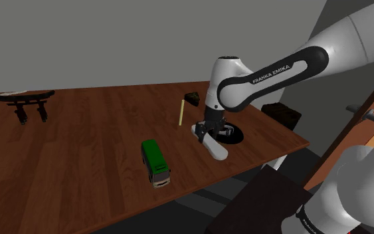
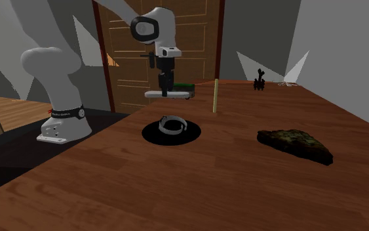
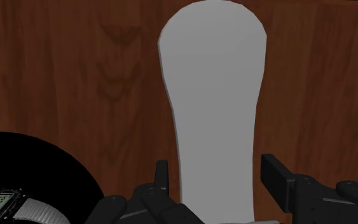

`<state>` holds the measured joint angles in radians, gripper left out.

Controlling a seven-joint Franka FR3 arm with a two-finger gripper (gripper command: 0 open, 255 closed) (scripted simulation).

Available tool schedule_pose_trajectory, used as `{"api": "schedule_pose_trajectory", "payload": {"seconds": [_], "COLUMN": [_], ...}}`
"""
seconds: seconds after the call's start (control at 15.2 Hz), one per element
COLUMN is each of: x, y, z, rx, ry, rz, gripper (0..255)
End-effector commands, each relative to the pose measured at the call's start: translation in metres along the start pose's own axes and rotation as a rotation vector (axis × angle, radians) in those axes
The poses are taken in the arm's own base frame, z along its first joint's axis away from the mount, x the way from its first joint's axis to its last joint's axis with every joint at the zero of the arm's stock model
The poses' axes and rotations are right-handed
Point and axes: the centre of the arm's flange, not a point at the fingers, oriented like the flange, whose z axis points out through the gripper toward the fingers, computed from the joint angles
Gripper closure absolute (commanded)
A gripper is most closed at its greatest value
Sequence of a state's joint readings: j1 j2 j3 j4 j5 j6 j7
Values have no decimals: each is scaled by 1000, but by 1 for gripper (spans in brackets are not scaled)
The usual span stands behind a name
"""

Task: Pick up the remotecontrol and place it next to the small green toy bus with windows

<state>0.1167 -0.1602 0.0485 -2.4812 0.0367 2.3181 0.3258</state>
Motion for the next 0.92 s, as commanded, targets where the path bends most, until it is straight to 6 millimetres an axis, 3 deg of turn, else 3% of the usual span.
{"api": "schedule_pose_trajectory", "payload": {"seconds": [0.0, 0.59, 0.86], "x": [0, 0, 0], "y": [0, 1, 1], "z": [10, 57, 57], "rx": [0, 0, 0], "ry": [1, 1, 1], "rz": [0, 0, 0], "gripper": [255, 255, 255]}}
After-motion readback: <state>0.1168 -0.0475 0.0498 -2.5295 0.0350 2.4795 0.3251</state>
